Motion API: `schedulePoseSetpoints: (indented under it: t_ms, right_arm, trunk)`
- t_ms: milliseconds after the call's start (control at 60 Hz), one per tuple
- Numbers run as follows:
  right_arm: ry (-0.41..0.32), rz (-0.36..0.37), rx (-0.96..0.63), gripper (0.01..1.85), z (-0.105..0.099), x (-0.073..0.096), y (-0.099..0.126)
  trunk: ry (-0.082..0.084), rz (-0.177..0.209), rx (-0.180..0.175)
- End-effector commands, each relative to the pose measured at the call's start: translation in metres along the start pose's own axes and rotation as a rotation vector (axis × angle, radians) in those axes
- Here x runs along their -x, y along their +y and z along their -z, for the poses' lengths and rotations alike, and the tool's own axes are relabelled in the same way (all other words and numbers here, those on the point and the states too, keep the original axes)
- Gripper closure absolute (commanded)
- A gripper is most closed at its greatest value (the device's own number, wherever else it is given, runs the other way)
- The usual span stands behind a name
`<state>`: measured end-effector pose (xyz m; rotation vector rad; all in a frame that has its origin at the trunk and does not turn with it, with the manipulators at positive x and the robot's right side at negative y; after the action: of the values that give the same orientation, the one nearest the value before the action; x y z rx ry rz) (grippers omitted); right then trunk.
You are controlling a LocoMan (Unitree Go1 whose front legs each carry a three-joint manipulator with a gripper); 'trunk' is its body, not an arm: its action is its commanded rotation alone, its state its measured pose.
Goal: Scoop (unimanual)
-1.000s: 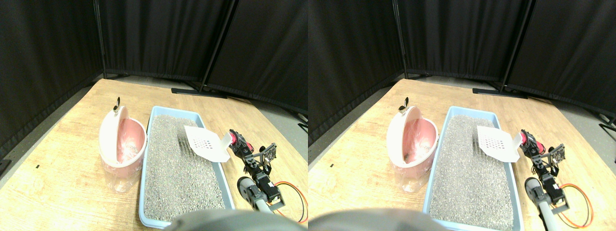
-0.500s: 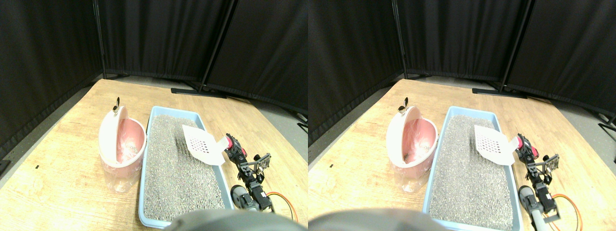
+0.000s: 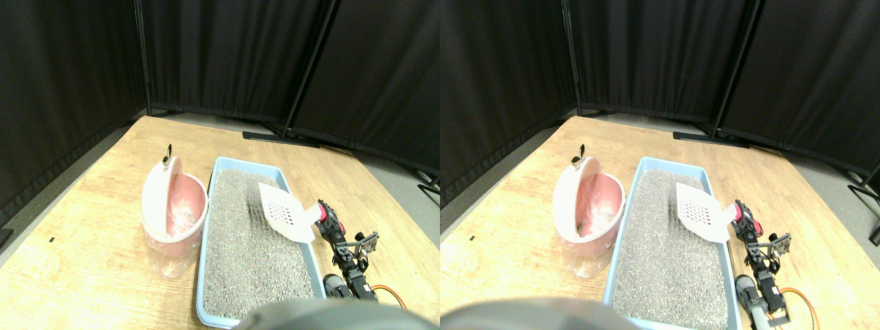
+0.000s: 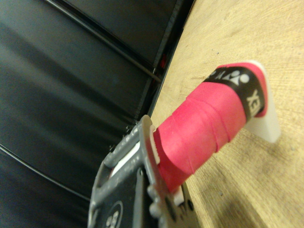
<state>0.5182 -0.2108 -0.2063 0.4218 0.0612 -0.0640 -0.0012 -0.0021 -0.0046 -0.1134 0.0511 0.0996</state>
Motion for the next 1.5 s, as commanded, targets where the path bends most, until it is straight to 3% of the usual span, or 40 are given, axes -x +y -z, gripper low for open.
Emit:
schedulePoseSetpoints:
  t_ms: [17, 117, 150, 167, 200, 233, 267, 300, 317, 350, 433, 767, 917, 1033, 1150, 1200, 1400, 1500]
  right_arm:
    - [0.066, 0.041, 0.012, 1.81, 0.022, 0.004, -0.016]
    - [0.102, 0.047, 0.034, 1.8, 0.016, 0.002, -0.017]
    - [0.107, 0.047, 0.042, 1.62, 0.014, 0.003, -0.017]
    - [0.112, 0.034, 0.059, 1.41, 0.012, 0.003, -0.017]
    - [0.112, 0.034, 0.059, 1.41, 0.012, 0.003, -0.017]
    - [0.131, 0.045, 0.069, 1.09, 0.01, 0.002, -0.017]
    - [0.138, 0.049, 0.072, 1.01, 0.01, 0.002, -0.016]
    - [0.176, 0.053, 0.087, 0.6, 0.004, 0.003, -0.014]
    - [0.176, 0.053, 0.087, 0.6, 0.004, 0.003, -0.014]
    - [0.191, 0.036, 0.103, 0.42, 0.001, 0.002, -0.013]
    - [0.194, 0.02, 0.094, 0.31, -0.005, 0.001, -0.01]
    - [0.166, -0.004, 0.083, 0.24, -0.02, 0.002, -0.002]
    - [0.162, -0.018, 0.095, 0.28, -0.023, 0.01, -0.003]
    - [0.133, -0.054, 0.123, 0.46, -0.027, 0.018, -0.003]
    - [0.078, -0.081, 0.154, 0.77, -0.032, 0.031, -0.003]
    - [0.056, -0.099, 0.16, 0.82, -0.033, 0.033, -0.003]
    - [-0.028, -0.177, 0.174, 1.52, -0.037, 0.049, -0.006]
    - [-0.046, -0.182, 0.215, 1.81, -0.037, 0.054, -0.007]
  trunk:
    - [0.007, -0.009, -0.003]
    - [0.008, -0.01, -0.003]
    - [0.008, -0.01, -0.003]
    - [0.007, -0.011, -0.001]
    - [0.007, -0.011, -0.001]
    - [0.007, -0.011, -0.001]
    - [0.006, -0.012, -0.002]
    - [0.006, -0.012, -0.002]
    - [0.006, -0.012, -0.002]
    - [0.007, -0.013, -0.004]
    - [0.007, -0.013, -0.004]
    - [0.005, -0.013, -0.005]
    - [0.008, -0.011, -0.008]
    - [0.009, -0.005, -0.013]
    - [0.012, 0.003, -0.015]
    - [0.014, 0.007, -0.016]
    - [0.019, 0.025, -0.023]
    - [0.023, 0.037, -0.027]
